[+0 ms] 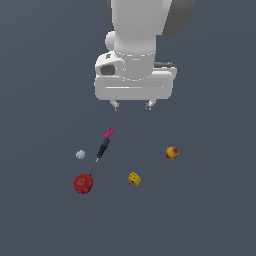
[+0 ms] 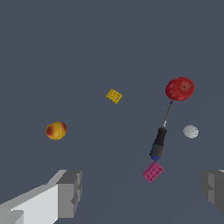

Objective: Pick up a designated object from a clutter of objects.

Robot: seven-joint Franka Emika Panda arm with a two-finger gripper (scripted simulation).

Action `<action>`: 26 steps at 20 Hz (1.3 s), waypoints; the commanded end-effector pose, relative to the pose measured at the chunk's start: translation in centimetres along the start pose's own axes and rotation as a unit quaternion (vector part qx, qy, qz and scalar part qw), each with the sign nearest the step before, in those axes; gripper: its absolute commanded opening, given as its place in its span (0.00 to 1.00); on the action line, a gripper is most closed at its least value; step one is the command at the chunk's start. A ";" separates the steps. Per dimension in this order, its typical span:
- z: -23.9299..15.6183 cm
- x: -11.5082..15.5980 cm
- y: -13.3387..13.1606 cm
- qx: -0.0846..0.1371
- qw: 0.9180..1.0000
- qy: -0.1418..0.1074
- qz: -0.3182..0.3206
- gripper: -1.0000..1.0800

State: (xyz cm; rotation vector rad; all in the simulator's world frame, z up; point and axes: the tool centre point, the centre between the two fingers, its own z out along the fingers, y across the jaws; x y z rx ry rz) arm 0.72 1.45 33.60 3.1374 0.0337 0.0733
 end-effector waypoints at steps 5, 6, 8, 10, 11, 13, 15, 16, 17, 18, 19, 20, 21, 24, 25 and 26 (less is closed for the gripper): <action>0.0 0.1 0.0 0.003 1.000 0.000 -0.003 0.96; -0.1 0.2 -0.1 0.004 1.000 0.000 -0.004 0.96; -0.1 0.3 -0.1 0.008 1.000 0.000 -0.007 0.96; -0.2 0.3 -0.2 0.010 1.000 0.000 -0.009 0.96; -0.2 0.3 -0.2 0.011 1.000 0.000 -0.009 0.96; -0.3 0.3 -0.3 0.011 1.000 0.000 -0.009 0.96; -0.2 0.3 -0.2 0.010 1.000 0.000 -0.009 0.96; -0.1 0.4 -0.1 0.010 1.000 0.000 -0.010 0.96; 0.0 0.4 0.0 0.010 1.000 0.000 -0.012 0.96; 0.2 0.5 0.2 0.010 1.000 0.000 -0.014 0.96; 0.3 0.5 0.3 0.009 1.000 0.000 -0.016 0.96; 0.5 0.6 0.5 0.009 1.000 0.000 -0.019 0.96; 0.8 0.7 0.8 0.008 1.000 -0.001 -0.022 0.96; 1.7 1.0 1.7 0.006 0.999 -0.002 -0.033 0.96; 2.0 1.1 2.1 0.005 0.999 -0.002 -0.038 0.96; 2.4 1.2 2.5 0.004 0.999 -0.002 -0.043 0.96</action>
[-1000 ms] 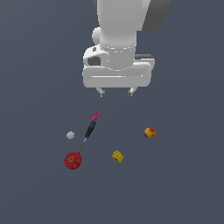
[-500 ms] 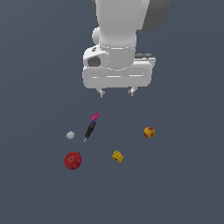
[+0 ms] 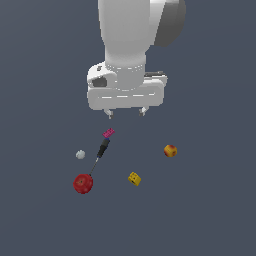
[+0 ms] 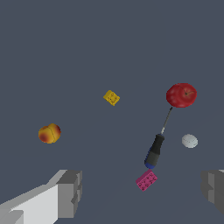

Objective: Pick up a designated object from a clutter of objects.

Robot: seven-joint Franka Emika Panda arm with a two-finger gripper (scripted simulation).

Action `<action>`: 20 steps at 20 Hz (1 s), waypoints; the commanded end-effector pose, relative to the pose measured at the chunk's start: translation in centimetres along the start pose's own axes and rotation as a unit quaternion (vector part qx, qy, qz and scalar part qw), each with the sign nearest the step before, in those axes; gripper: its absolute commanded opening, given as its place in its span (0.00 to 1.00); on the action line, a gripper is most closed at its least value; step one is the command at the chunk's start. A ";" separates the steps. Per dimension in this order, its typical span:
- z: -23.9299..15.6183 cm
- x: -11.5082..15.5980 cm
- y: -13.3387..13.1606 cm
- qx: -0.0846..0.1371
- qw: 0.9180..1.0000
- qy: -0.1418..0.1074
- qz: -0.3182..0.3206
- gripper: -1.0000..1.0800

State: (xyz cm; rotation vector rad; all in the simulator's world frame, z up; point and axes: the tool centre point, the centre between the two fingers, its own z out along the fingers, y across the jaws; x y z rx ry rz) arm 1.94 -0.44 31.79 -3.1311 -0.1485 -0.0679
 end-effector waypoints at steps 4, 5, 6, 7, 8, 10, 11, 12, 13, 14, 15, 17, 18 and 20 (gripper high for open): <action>2.5 0.5 2.6 -0.005 0.999 -0.003 -0.032 0.96; 3.0 0.6 3.2 -0.005 0.999 -0.004 -0.039 0.96; 3.6 0.6 3.9 -0.006 0.999 -0.005 -0.047 0.96; 4.3 0.7 4.5 -0.007 0.998 -0.006 -0.055 0.96; 4.9 0.7 5.2 -0.008 0.998 -0.007 -0.064 0.96; 6.2 0.8 6.6 -0.009 0.997 -0.009 -0.081 0.96; 6.9 0.8 7.2 -0.010 0.996 -0.010 -0.090 0.96; 7.5 0.7 7.9 -0.010 0.995 -0.011 -0.098 0.96; 8.2 0.7 8.6 -0.010 0.994 -0.012 -0.107 0.96; 8.9 0.6 9.2 -0.010 0.993 -0.013 -0.115 0.96; 9.5 0.6 9.9 -0.011 0.992 -0.014 -0.124 0.96; 10.8 0.4 11.2 -0.011 0.990 -0.015 -0.141 0.96; 11.5 0.3 11.9 -0.010 0.989 -0.016 -0.150 0.96; 12.9 0.0 13.2 -0.010 0.986 -0.018 -0.167 0.96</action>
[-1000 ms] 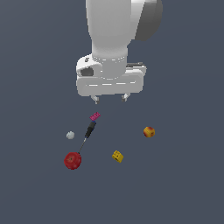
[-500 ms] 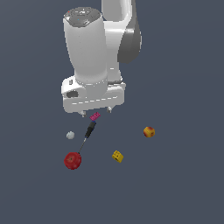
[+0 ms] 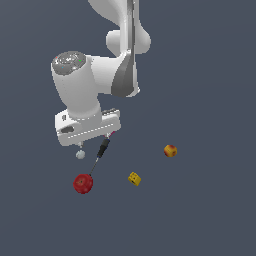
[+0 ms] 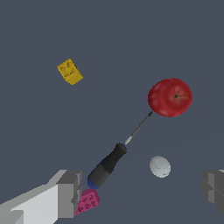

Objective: Pick up a designated object from a clutter of objects.

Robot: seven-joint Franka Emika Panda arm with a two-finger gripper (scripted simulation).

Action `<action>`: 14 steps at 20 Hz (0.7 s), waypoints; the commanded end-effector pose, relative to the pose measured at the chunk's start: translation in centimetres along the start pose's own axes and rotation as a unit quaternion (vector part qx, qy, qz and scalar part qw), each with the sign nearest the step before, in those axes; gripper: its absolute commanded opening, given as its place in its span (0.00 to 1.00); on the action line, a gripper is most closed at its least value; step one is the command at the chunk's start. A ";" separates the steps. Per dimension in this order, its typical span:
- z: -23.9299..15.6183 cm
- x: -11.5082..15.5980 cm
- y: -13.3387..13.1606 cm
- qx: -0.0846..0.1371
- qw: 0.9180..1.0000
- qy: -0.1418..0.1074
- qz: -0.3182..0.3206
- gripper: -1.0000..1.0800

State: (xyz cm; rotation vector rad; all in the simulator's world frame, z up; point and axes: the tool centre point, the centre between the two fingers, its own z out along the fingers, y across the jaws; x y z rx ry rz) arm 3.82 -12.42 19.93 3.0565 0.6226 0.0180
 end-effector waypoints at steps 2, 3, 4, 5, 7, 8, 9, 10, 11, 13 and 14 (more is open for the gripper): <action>2.4 -1.1 2.0 0.001 1.000 -0.002 -0.031 0.96; 3.1 -1.4 2.5 0.001 0.999 -0.003 -0.040 0.96; 3.8 -1.8 3.0 0.002 0.999 -0.003 -0.049 0.96; 4.5 -2.1 3.5 0.002 0.998 -0.003 -0.057 0.96; 5.9 -2.9 4.5 0.004 0.997 -0.004 -0.075 0.96; 6.6 -3.3 4.9 0.004 0.996 -0.004 -0.084 0.96; 7.2 -3.7 5.4 0.005 0.996 -0.004 -0.092 0.96; 7.9 -4.0 5.8 0.006 0.995 -0.004 -0.100 0.96; 8.5 -4.4 6.1 0.006 0.994 -0.004 -0.107 0.96; 9.5 -5.0 6.8 0.008 0.993 -0.004 -0.120 0.96; 10.0 -5.3 7.1 0.008 0.992 -0.004 -0.126 0.96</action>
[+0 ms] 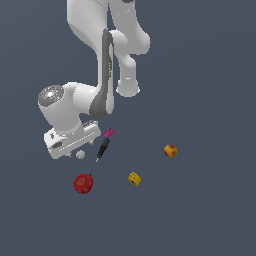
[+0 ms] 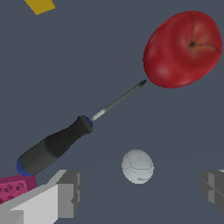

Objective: Pick up a designated object from a clutter of objects.

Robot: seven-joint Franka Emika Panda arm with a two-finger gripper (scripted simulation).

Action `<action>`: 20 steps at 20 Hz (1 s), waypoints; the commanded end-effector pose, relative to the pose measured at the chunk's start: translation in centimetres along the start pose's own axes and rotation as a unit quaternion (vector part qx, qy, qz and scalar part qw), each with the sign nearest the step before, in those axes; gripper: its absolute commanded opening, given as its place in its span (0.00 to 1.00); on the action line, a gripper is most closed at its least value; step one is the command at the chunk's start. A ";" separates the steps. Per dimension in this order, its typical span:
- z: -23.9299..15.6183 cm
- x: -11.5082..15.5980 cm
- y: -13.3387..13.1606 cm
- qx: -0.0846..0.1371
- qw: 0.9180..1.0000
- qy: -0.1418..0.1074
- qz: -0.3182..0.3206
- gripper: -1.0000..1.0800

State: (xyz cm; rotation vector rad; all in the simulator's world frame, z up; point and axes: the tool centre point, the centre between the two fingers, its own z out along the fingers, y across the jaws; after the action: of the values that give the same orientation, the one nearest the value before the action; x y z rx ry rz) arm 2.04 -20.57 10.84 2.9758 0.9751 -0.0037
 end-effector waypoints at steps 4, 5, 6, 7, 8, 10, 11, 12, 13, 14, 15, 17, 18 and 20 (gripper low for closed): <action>2.3 -1.7 1.0 0.003 1.000 0.002 -0.031 0.96; 2.6 -1.9 1.1 0.003 0.999 0.002 -0.035 0.96; 2.9 -2.1 1.2 0.003 0.999 0.002 -0.038 0.96; 3.1 -2.3 1.3 0.004 0.999 0.002 -0.041 0.96; 3.3 -2.5 1.4 0.004 0.999 0.002 -0.043 0.96; 3.6 -2.7 1.5 0.004 0.999 0.003 -0.047 0.96; 3.7 -2.8 1.5 0.004 0.999 0.003 -0.048 0.96; 3.7 -2.8 1.5 0.004 0.999 0.003 -0.049 0.96; 3.8 -2.8 1.5 0.004 0.999 0.003 -0.049 0.96; 3.7 -2.8 1.5 0.005 0.999 0.003 -0.047 0.96; 3.7 -2.8 1.5 0.005 0.999 0.003 -0.047 0.96; 4.0 -2.8 1.5 0.005 0.999 0.003 -0.047 0.96; 4.2 -2.8 1.5 0.005 0.999 0.003 -0.047 0.96; 4.9 -2.8 1.5 0.004 0.999 0.003 -0.047 0.96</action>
State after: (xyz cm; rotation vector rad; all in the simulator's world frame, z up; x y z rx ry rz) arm 0.69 -23.48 6.45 2.9354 1.1176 0.0000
